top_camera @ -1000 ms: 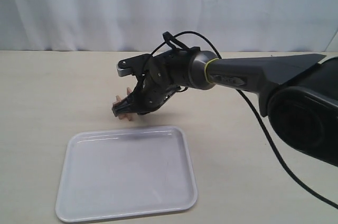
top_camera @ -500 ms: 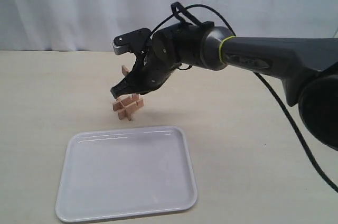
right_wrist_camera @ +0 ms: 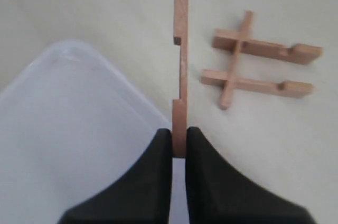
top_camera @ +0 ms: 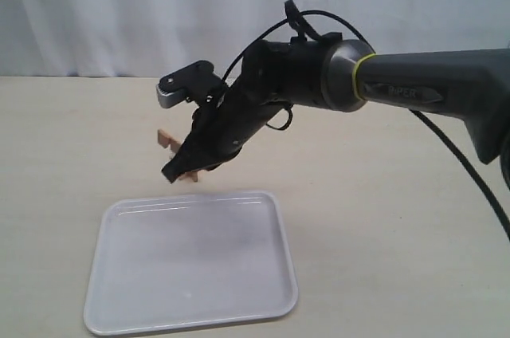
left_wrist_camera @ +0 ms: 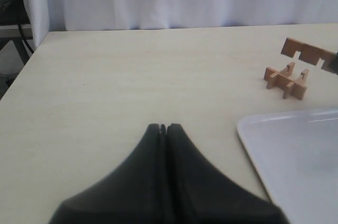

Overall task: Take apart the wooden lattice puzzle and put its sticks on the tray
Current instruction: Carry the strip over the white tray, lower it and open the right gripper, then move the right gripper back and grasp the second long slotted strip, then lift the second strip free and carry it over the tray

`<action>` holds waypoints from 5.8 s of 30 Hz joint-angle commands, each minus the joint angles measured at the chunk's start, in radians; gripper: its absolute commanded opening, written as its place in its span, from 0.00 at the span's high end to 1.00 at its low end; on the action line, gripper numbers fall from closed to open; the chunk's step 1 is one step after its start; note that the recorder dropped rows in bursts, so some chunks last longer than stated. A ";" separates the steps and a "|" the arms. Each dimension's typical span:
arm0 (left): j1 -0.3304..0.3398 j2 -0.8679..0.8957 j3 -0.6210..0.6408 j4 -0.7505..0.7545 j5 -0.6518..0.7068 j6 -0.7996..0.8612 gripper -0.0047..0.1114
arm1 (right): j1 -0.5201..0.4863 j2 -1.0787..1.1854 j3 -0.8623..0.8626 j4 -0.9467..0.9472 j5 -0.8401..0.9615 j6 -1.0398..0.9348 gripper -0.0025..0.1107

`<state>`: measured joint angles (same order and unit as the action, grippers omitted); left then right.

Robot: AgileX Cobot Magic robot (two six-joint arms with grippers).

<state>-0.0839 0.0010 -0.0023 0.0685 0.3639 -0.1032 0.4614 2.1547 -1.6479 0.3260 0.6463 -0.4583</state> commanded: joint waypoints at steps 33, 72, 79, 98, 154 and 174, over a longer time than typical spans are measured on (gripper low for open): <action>0.001 -0.001 0.002 0.003 -0.009 0.001 0.96 | 0.169 0.028 0.188 -0.037 -0.215 -0.175 0.94; 0.001 -0.001 0.002 0.003 -0.009 0.001 0.96 | 0.136 -0.137 0.186 -0.054 -0.242 0.019 0.48; 0.001 -0.001 0.002 0.003 -0.009 0.001 0.96 | 0.012 0.022 -0.030 -0.072 -0.050 0.152 0.48; 0.001 -0.001 0.002 0.003 -0.009 0.001 0.96 | 0.004 0.220 -0.184 -0.264 -0.074 0.294 0.48; 0.001 -0.001 0.002 0.003 -0.009 0.001 0.96 | 0.006 -0.178 0.235 0.293 -0.178 -0.267 0.94; 0.001 -0.001 0.002 0.003 -0.009 0.001 0.96 | 0.006 -0.198 0.392 0.755 0.034 -0.768 0.94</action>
<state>-0.0839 0.0010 -0.0023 0.0685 0.3639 -0.1032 0.4706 1.9562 -1.2596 1.0933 0.6387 -1.2137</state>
